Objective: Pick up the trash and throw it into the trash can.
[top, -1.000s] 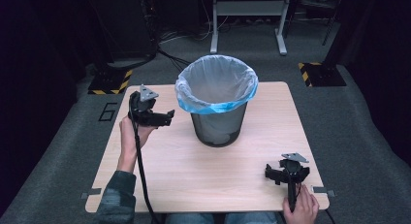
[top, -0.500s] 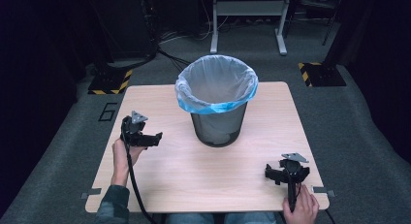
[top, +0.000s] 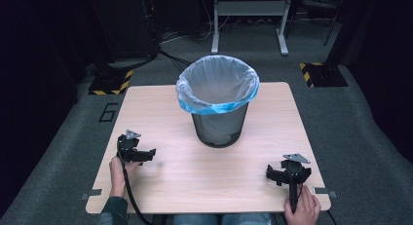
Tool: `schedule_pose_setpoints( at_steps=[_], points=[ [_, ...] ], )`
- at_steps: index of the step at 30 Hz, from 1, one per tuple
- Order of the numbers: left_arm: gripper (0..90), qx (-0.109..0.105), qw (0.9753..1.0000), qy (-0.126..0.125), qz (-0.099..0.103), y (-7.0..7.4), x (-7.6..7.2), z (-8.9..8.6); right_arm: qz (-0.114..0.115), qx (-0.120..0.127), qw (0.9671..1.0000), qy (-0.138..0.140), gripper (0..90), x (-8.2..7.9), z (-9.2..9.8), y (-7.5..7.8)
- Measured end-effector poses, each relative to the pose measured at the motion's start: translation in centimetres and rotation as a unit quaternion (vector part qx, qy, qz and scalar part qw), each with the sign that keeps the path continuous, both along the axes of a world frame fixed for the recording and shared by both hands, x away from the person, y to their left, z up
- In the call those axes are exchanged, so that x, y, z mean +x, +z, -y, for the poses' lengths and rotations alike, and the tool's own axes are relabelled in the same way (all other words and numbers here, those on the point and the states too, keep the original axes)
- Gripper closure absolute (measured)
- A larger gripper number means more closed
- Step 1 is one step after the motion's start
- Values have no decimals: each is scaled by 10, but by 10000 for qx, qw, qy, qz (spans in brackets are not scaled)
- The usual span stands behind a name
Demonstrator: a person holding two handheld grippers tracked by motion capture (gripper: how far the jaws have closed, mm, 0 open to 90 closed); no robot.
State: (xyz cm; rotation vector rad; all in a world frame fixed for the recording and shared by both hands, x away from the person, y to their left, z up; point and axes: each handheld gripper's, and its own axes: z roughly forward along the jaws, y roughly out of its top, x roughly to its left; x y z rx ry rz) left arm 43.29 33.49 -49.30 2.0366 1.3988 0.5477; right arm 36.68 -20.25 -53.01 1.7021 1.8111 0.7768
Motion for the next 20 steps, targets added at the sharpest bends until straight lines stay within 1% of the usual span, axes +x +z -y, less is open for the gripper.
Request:
schedule_pose_setpoints(
  at_steps=[1, 2, 4, 5, 8, 9, 11, 12, 13, 14, 15, 17, 19, 20],
  points=[
    [68, -24, 10000, 34, -28, -3, -1, -2, -2, 4, 10000, -5, 0, 0, 0, 0],
    [68, -24, 10000, 34, -28, -3, -1, -2, -2, 4, 10000, -5, 0, 0, 0, 0],
    [68, -82, 9999, 30, -101, -12, -3, -4, -2, 5, 10000, -6, 0, 0, 0, 0],
    [67, -82, 9999, 30, -101, -12, -3, -4, -3, 8, 10000, -11, 0, 0, 0, 0],
    [67, -80, 9999, 27, -80, -21, -5, -5, -1, 1, 10000, 1, 0, 0, 0, 0],
    [67, -80, 9999, 27, -80, -21, -5, -5, -1, 1, 10000, 1, 0, 0, 0, 0],
    [70, -87, 9999, 21, -133, -29, -6, -7, -2, 3, 10000, -5, 0, 0, 0, 0],
    [66, -51, 10000, 39, -35, -31, -8, -7, -2, 4, 10000, -6, 0, 0, 0, 0],
    [71, -51, 10000, 39, -35, -31, -8, -7, -2, 4, 10000, -6, 0, 0, 0, 0],
    [71, -102, 9999, 74, 56, -32, -10, -8, -3, 5, 10000, -9, 0, 0, 0, 0],
    [71, -137, 9998, 86, 103, -33, -10, -9, -2, 2, 10000, -4, 0, 0, 0, 0],
    [71, -118, 9997, 103, 197, -35, -12, -9, -3, 5, 10000, -7, 0, 0, 0, 0],
    [68, -184, 9992, 139, 341, -38, -15, -10, -4, 9, 10000, -15, 0, 0, 0, 0],
    [68, -184, 9992, 139, 341, -38, -15, -10, -4, 9, 10000, -15, 0, 0, 0, 0]
  ],
)
